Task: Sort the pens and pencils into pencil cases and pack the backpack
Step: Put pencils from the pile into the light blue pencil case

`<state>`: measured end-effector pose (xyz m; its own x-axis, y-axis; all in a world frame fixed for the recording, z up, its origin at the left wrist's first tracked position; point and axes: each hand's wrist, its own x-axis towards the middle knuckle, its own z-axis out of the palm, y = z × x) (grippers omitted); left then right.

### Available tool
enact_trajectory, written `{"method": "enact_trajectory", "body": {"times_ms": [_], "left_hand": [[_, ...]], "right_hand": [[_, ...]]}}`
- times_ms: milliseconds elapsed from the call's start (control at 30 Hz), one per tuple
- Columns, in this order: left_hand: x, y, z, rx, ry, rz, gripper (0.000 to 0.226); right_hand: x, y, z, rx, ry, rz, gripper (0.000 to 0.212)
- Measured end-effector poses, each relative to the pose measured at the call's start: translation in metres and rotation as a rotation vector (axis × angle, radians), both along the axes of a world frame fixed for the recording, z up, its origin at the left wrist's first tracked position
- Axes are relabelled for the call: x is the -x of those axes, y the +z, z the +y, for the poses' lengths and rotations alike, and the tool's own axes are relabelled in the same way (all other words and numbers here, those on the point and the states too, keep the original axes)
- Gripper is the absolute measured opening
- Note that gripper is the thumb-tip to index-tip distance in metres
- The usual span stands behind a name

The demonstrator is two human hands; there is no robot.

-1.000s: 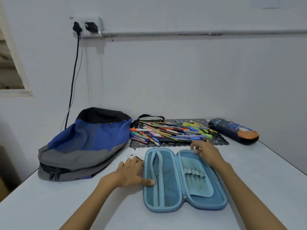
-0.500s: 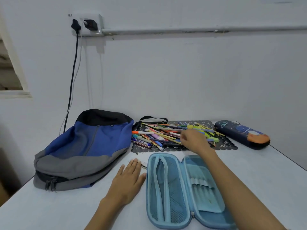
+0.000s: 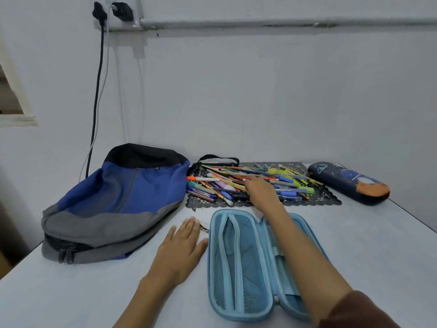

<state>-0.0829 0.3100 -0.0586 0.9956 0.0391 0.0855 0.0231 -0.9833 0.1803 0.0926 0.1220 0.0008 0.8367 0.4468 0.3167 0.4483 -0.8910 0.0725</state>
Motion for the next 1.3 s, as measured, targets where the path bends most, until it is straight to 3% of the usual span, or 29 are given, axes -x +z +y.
{"method": "enact_trajectory", "body": {"times_ms": [167,267,333,367,433,533,733,1000,1300], "left_hand": [[0.0,0.001,0.0,-0.008,-0.001,-0.001,0.137],[-0.001,-0.001,0.001,-0.008,-0.002,-0.001,0.136],[-0.001,-0.001,0.001,-0.008,-0.001,-0.001,0.136],[-0.001,-0.002,0.001,-0.005,0.001,0.0,0.136],[-0.001,-0.001,0.001,0.0,0.003,0.001,0.135],[-0.001,-0.001,0.001,0.002,-0.001,0.005,0.135],[-0.001,0.0,0.001,0.007,0.001,0.001,0.135],[-0.001,0.001,0.001,-0.004,0.0,0.005,0.136],[-0.001,-0.001,0.001,0.002,0.0,0.006,0.136]], "right_hand": [[-0.003,0.002,0.005,0.031,-0.057,0.096,0.018],[-0.004,0.011,0.008,0.009,-0.088,0.172,0.029],[-0.008,0.019,0.008,-0.039,-0.09,0.197,0.009],[-0.011,0.021,0.009,-0.091,-0.09,0.207,0.011],[-0.016,0.025,0.012,-0.186,-0.099,0.233,0.033],[-0.017,0.023,0.022,-0.208,-0.054,0.199,0.032],[-0.019,0.0,0.032,0.069,-0.027,0.037,0.037],[-0.022,-0.008,0.028,-0.063,-0.094,0.031,0.042],[-0.024,-0.007,0.022,-0.112,-0.043,0.202,0.014]]}}
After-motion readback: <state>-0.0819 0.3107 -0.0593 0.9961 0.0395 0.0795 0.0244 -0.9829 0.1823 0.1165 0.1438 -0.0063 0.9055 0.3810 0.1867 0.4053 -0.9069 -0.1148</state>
